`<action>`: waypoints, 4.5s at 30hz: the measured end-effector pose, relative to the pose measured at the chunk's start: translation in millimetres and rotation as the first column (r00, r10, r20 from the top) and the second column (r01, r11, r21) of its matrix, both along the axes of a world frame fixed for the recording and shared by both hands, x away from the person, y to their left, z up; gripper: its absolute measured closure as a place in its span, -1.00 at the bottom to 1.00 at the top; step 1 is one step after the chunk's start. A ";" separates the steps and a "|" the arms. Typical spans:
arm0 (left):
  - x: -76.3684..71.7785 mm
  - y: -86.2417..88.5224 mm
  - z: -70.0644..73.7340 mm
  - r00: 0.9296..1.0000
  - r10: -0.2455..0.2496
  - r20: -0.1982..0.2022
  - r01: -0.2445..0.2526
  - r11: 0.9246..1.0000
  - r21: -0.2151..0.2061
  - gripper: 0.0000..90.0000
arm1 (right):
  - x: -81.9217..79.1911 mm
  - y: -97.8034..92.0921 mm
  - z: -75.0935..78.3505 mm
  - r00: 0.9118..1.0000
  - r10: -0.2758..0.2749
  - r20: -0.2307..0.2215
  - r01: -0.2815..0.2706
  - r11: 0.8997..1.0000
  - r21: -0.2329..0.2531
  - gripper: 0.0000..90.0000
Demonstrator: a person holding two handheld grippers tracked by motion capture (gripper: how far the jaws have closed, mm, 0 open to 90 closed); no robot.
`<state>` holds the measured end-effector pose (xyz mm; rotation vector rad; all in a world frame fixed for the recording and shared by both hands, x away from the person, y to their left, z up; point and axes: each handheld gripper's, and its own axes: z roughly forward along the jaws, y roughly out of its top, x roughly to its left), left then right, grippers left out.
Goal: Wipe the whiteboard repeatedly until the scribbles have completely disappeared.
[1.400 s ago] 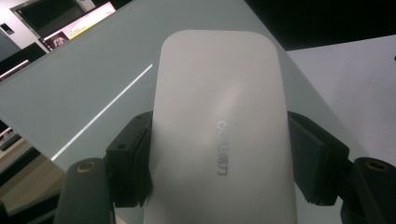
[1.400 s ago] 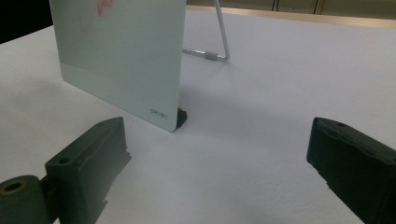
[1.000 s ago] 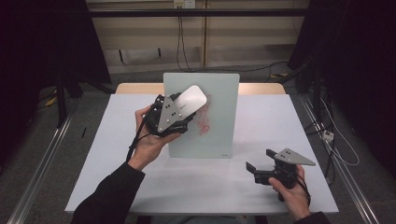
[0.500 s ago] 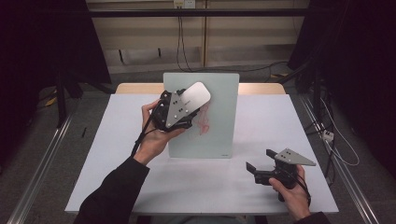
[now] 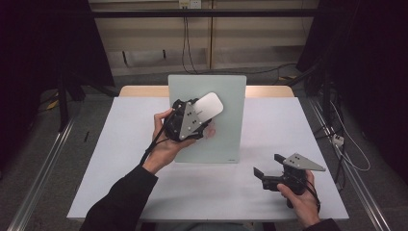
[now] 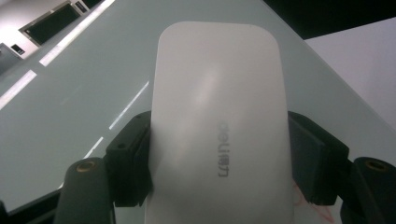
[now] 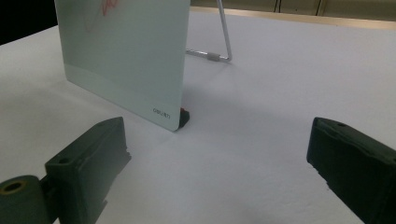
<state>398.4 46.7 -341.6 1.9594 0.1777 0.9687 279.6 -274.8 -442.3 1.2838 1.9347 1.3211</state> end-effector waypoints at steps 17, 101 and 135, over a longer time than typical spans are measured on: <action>-6.2 -7.6 -13.0 0.998 -0.041 -0.047 0.042 0.999 0.032 -0.31 | 0.1 0.1 0.1 1.000 0.000 0.000 0.000 1.000 0.000 -0.89; 0.0 -6.6 -5.2 0.992 -0.082 -0.100 0.093 0.989 0.111 -0.31 | -0.3 0.4 0.2 1.000 0.002 -0.001 -0.002 1.000 -0.001 -0.89; -4.2 -4.9 -18.0 0.985 -0.088 -0.145 0.104 0.989 0.105 -0.32 | -0.3 0.4 0.2 1.000 0.001 -0.001 -0.001 1.000 -0.002 -0.89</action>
